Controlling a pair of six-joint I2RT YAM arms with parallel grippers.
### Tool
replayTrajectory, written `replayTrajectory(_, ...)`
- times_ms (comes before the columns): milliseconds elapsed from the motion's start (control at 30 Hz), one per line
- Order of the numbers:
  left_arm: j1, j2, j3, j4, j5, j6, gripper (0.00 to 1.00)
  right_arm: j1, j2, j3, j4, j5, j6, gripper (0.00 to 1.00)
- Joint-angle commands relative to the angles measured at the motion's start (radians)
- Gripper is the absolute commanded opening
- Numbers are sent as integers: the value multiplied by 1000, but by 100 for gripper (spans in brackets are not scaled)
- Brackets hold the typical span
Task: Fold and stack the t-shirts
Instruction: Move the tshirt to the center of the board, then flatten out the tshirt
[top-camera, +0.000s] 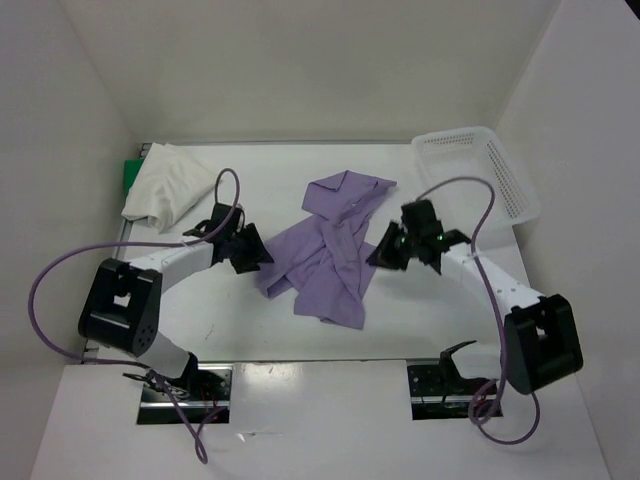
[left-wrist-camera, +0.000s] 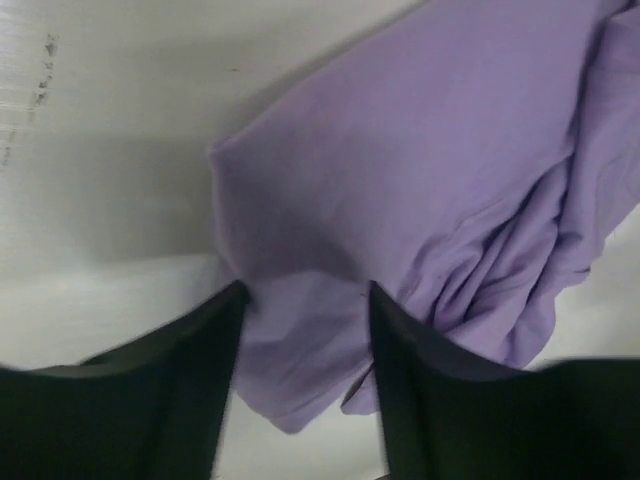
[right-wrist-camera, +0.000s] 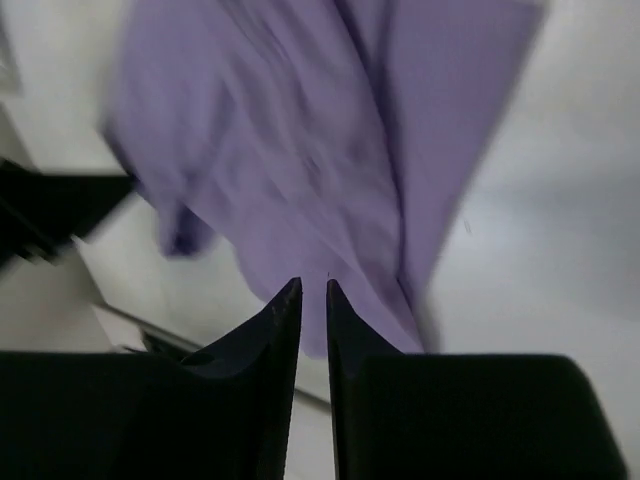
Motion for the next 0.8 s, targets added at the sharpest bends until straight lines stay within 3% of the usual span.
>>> replayTrajectory(0, -3, 72, 29, 38, 23, -9, 54, 101, -129, -219, -78, -22, 139, 20)
replayTrajectory(67, -3, 109, 48, 74, 34, -9, 41, 126, -202, -280, -97, -22, 181, 32)
replayTrajectory(100, -3, 119, 69, 84, 48, -18, 30, 137, -219, -331, -106, -33, 181, 39)
replayTrajectory(133, -3, 140, 86, 84, 48, -18, 25, 146, -235, -356, -106, -33, 211, 50)
replayTrajectory(233, -3, 184, 169, 84, 57, -18, 21, 221, -267, -413, -86, -33, 288, 57)
replayTrajectory(400, -3, 194, 194, 75, 57, -18, 21, 314, -249, -491, -23, -57, 349, 57)
replayTrajectory(567, -3, 185, 152, 93, 75, -18, 19, 324, -259, -554, 84, -58, 400, 54)
replayTrajectory(767, -3, 165, 120, 102, 85, -38, 19, 324, -97, -498, 192, -38, 389, 54)
